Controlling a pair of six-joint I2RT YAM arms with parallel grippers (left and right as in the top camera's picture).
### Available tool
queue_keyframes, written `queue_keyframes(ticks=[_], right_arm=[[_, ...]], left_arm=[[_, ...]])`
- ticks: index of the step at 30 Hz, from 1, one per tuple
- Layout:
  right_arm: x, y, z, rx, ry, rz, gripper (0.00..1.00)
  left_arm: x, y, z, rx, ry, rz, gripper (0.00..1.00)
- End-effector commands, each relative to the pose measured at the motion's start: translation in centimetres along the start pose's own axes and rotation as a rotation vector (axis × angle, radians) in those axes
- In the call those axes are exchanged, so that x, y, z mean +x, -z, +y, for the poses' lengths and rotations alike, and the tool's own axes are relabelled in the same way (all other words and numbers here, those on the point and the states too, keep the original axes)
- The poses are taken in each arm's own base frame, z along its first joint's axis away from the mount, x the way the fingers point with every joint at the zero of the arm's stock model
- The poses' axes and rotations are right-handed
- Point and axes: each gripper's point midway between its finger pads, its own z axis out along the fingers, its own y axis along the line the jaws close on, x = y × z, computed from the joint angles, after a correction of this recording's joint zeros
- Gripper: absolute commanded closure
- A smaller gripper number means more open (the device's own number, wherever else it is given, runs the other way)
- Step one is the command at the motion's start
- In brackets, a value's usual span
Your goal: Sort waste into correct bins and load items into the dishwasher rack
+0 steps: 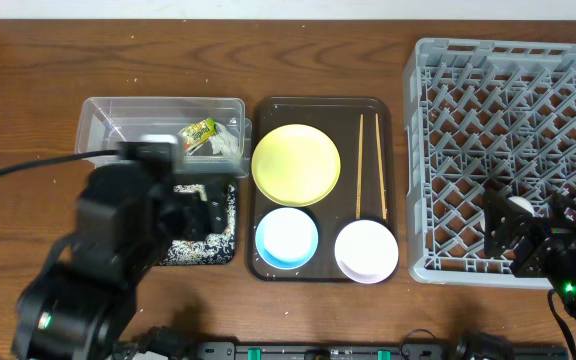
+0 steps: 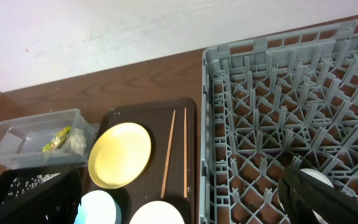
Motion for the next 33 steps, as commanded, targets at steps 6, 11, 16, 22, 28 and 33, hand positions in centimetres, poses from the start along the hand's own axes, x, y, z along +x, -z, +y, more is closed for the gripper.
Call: queue_keyframes(ticks=[6, 11, 16, 22, 28, 33], right_arm=[[0.0, 0.0, 0.1, -0.007, -0.002, 0.003, 0.01], [0.0, 0.0, 0.1, -0.007, -0.002, 0.003, 0.01], [0.0, 0.0, 0.1, -0.007, -0.002, 0.002, 0.01], [0.0, 0.0, 0.1, -0.007, -0.002, 0.002, 0.01], [0.0, 0.0, 0.1, -0.007, -0.002, 0.002, 0.01], [0.0, 0.0, 0.1, -0.007, -0.002, 0.002, 0.01]], left_arm=[[-2.4, 2.3, 2.1, -0.003, -0.174, -0.386, 0.09], [-0.2, 2.2, 3.2, -0.006, -0.21, -0.519, 0.03], [2.7, 0.8, 4.1, -0.002, -0.216, -0.568, 0.02], [5.2, -1.8, 5.1, 0.008, -0.226, -0.639, 0.02], [7.3, -3.9, 5.9, 0.013, -0.23, -0.672, 0.02], [8.5, -5.4, 6.4, 0.012, -0.224, -0.64, 0.02]])
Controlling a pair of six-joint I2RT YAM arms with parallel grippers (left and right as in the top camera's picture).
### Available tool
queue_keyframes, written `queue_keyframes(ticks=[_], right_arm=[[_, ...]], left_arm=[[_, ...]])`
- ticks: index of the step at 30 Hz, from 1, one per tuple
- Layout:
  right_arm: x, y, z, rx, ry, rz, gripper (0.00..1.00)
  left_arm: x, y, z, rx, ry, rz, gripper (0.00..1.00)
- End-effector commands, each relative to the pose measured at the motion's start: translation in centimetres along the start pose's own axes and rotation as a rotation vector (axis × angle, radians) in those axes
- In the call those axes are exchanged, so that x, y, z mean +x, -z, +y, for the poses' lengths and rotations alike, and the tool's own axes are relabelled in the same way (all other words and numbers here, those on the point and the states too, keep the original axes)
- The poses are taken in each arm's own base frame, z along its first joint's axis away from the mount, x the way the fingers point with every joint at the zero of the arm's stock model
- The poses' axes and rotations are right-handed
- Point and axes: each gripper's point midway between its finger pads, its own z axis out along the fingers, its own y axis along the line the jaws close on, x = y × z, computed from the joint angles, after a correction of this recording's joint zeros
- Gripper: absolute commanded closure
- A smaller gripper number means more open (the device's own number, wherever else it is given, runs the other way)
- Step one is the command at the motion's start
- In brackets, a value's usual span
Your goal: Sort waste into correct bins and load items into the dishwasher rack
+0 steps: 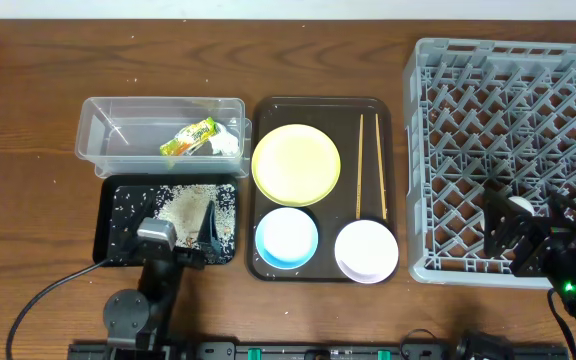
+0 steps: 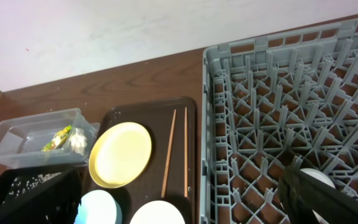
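A clear bin [image 1: 108, 150] at the back left holds a green wrapper [image 1: 188, 138] and white crumpled paper [image 1: 228, 143]. Before it lies a black tray [image 1: 118, 240] strewn with white crumbs. The brown tray [image 1: 268, 110] carries a yellow plate [image 1: 296, 163], a blue bowl [image 1: 287, 238], a white bowl [image 1: 366, 250] and two chopsticks [image 1: 360, 165]. The grey dishwasher rack [image 1: 508, 110] has a white round item [image 1: 519, 206] near its front. My left gripper [image 1: 208, 224] sits low over the black tray's front. My right gripper [image 2: 179, 202] is open over the rack's front edge.
Brown wooden table [image 1: 28, 100] all round. The rack fills the right side up to the table's edge. My left arm's base [image 1: 133, 312] stands at the front edge with a cable [image 1: 58, 290] trailing left.
My left arm, which loomed large over the black tray and the clear bin's front, now sits drawn back and low at the table's front. The black tray shows in full. The right arm is unchanged.
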Motion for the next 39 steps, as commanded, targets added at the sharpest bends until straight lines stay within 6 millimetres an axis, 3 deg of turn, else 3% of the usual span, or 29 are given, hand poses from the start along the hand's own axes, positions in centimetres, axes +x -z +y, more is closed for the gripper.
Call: queue_keyframes(ticks=[1, 12, 39], right_arm=[[0.0, 0.0, 0.1, -0.004, -0.001, 0.0, 0.01], [-0.1, 0.0, 0.1, -0.004, 0.0, -0.001, 0.01], [0.0, 0.0, 0.1, -0.004, 0.0, -0.001, 0.01]], left_arm=[[0.6, -0.1, -0.1, 0.011, -0.017, -0.001, 0.02], [6.5, -0.4, 0.5, -0.004, 0.0, 0.151, 0.02], [6.4, -0.5, 0.5, -0.004, -0.001, 0.148, 0.01]])
